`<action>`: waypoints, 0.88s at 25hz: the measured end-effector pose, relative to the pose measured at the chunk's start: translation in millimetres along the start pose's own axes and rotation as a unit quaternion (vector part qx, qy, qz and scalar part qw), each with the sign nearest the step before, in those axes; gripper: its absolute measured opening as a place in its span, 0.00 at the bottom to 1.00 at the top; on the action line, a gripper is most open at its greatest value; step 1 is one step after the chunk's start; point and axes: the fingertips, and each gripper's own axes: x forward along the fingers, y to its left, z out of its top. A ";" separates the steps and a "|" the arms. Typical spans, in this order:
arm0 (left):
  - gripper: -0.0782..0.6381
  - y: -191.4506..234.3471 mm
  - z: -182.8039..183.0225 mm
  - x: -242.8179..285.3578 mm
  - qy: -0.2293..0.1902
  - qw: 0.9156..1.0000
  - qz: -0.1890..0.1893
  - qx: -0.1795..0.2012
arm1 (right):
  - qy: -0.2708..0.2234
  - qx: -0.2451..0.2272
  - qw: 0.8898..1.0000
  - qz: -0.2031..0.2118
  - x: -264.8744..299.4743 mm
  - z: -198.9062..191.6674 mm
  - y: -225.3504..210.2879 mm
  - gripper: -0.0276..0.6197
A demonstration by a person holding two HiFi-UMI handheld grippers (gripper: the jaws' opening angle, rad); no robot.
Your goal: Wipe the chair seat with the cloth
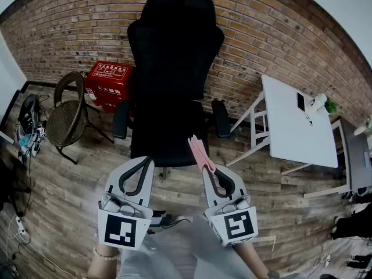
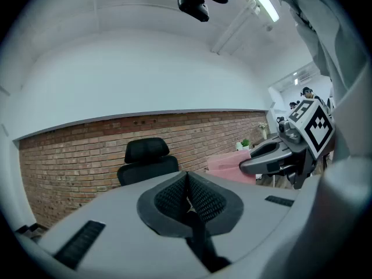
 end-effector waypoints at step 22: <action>0.13 13.5 -3.4 -12.8 -0.005 1.000 -0.010 -0.001 | 0.023 0.010 1.000 -0.011 1.3 -3.9 16.8 0.13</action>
